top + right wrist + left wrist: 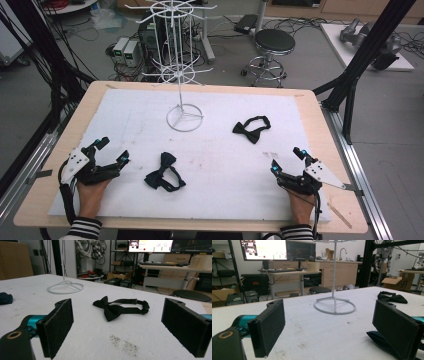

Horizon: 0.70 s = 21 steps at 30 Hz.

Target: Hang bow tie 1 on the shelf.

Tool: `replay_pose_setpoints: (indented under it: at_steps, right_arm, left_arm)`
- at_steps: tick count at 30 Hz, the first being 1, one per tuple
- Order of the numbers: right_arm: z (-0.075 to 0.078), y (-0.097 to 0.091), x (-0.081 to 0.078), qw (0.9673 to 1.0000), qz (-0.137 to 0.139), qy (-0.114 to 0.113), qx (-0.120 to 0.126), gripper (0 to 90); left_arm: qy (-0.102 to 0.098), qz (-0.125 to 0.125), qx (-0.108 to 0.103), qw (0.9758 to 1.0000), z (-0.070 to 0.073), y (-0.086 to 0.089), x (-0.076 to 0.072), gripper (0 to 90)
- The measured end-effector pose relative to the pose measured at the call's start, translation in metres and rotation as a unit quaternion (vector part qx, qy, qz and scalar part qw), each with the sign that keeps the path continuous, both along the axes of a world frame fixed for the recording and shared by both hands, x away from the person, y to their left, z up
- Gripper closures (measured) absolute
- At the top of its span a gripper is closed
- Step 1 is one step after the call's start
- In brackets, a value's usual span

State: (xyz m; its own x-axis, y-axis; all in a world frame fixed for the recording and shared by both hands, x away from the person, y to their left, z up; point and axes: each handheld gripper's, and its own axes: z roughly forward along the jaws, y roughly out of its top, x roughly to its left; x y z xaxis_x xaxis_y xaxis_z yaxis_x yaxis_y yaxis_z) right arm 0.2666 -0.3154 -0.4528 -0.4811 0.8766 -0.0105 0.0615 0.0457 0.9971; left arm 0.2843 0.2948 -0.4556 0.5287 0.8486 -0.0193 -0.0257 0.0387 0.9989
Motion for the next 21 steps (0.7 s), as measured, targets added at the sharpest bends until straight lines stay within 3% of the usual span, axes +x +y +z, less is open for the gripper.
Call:
replay_pose_setpoints:
  at_steps: [12,21]
  right_arm:
    - [-0.0002,-0.0023,0.0004,0.9999,-0.003,0.006,0.014,9.9]
    - [-0.0002,-0.0014,0.0004,1.0000,-0.003,-0.002,0.007,9.9]
  left_arm:
    - [-0.002,0.001,0.004,1.0000,0.0000,-0.0009,-0.0005,11.5]
    - [0.005,0.000,0.001,1.0000,0.0004,-0.0003,0.0012,11.5]
